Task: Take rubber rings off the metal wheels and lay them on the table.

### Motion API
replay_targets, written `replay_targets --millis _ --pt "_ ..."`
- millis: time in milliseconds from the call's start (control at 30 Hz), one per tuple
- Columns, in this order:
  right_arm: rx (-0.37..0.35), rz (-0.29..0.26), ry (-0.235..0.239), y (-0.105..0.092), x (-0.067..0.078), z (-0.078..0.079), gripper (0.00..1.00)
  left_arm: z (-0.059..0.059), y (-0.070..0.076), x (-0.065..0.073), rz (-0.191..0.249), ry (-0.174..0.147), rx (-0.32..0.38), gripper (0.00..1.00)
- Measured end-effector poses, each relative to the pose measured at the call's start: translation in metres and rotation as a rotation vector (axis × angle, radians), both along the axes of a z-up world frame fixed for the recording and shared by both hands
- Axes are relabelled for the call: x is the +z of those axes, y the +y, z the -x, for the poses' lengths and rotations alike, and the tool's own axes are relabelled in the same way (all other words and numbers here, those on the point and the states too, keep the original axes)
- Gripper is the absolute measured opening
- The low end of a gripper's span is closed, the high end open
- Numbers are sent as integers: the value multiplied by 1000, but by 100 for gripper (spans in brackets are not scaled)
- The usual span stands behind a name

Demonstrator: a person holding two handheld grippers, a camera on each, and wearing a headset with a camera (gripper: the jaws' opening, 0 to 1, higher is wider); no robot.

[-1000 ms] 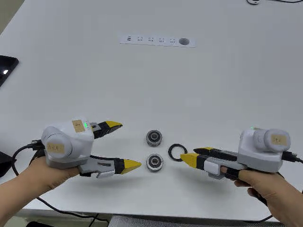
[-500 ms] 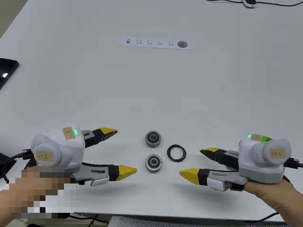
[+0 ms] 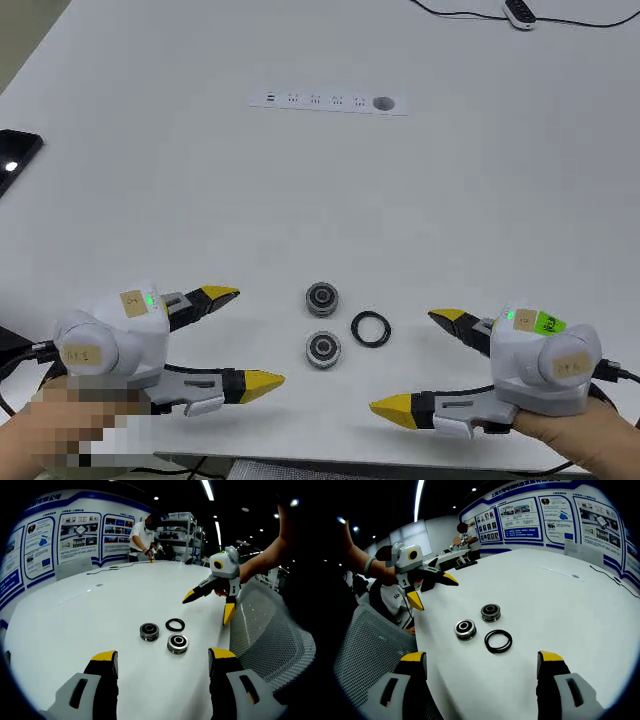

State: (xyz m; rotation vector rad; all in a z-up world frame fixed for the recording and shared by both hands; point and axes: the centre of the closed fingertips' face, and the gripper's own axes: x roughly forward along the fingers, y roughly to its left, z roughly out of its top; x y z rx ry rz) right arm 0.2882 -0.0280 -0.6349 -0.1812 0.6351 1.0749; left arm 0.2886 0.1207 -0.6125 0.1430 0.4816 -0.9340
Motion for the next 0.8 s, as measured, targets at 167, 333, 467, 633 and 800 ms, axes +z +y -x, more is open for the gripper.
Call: replay_targets --millis 167,333,467,633,800 --pt "13 21 -10 -2 -2 2 99 0 3 4 13 -13 13 80" --pt "18 29 -17 -3 -2 3 99 4 3 5 13 -24 12 85" --pt "14 15 -25 -1 1 2 99 8 3 5 13 -32 2 88" --pt "15 14 -33 0 4 0 99 10 5 5 7 -40 7 92" --pt "14 18 -39 1 7 -2 99 9 8 5 11 -40 20 92"
